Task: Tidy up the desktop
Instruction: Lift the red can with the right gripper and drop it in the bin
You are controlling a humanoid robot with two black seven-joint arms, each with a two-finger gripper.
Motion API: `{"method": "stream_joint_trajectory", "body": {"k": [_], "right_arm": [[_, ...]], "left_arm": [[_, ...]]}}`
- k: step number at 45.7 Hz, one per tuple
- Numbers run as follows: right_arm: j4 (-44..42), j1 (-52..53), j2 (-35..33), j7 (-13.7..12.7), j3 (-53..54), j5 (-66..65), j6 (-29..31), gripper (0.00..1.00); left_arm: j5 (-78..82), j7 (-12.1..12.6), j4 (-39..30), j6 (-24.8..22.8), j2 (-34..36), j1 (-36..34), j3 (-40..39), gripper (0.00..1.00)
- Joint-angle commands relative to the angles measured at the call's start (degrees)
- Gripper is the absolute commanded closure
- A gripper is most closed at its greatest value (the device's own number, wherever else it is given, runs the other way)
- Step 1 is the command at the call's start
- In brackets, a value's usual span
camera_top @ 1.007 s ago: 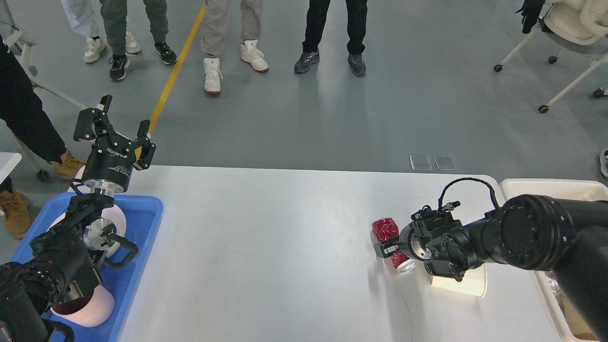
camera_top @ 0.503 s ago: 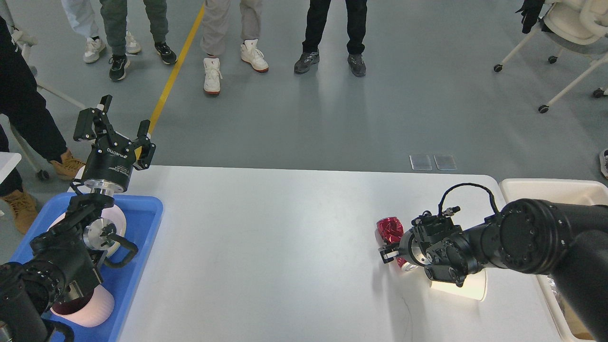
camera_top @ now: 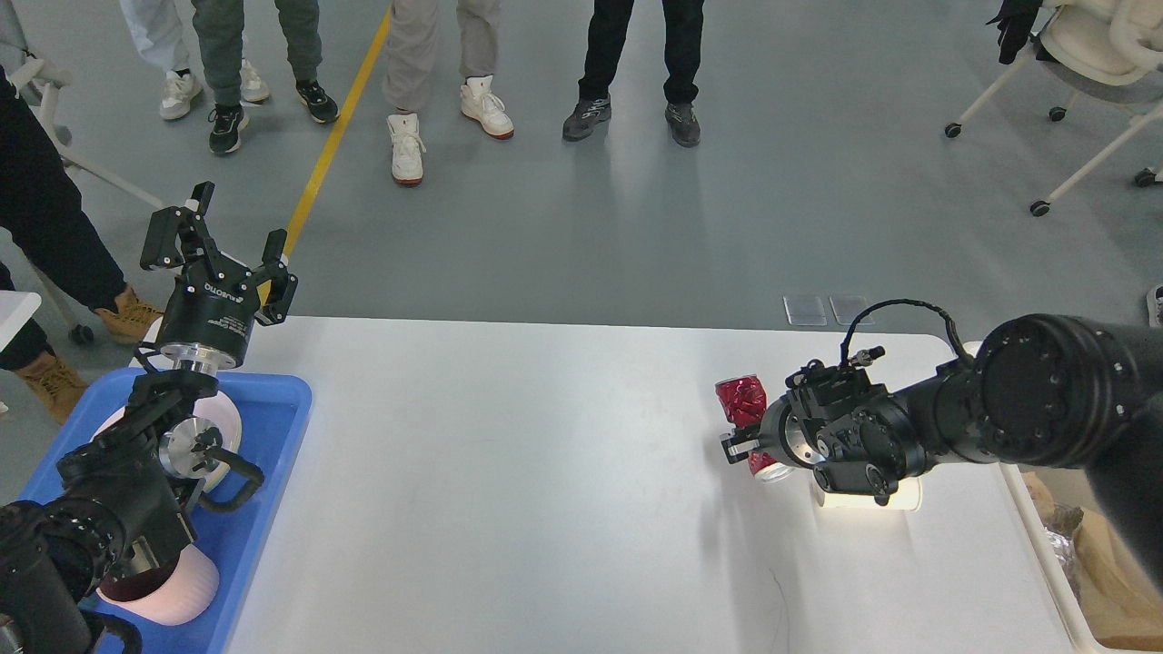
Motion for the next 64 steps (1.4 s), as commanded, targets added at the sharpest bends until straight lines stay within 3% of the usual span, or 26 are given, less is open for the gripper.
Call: {"method": "stream_joint_trajectory", "body": {"k": [1,15,30,36,43,54,64], "right_arm": [[4.32,5.44,-2.72,0.08,1.78,0.0,-0.08,0.99],[14.26,25.13,-15.03,0.25,5.57,0.18,2.64,0.98],[14.26,38.05,-28.65,2.63,12.07,0.35,16.87,0.97],[14.17,38.85,-30.68,2.54,12.25,0.35,18.64,0.97],[10.76,33.68,-33.31,2.1,11.28,0.7,18.02,0.96],[-6.99,16.19,-37.09,1.84,8.91,1.23,17.32,0.93],[-18.87,-2.0,-37.97,1.84,8.99,6.67,11.0,0.87]], "left_arm": [[0.0,0.0,-0.01,0.08,-0.04,0.0,0.0,0.04],[0.0,0.0,0.08,-0.01,0.05,0.0,0.0,0.04],[0.0,0.0,-0.01,-0.01,0.05,0.0,0.0,0.04],[0.0,0.0,-0.01,0.07,0.05,0.0,0.0,0.04],[0.0,0.0,-0.01,-0.01,-0.04,0.0,0.0,0.04],[0.0,0.0,-0.01,-0.01,0.05,0.0,0.0,0.04],[0.0,0.0,-0.01,-0.01,0.05,0.0,-0.08,0.04]]}}
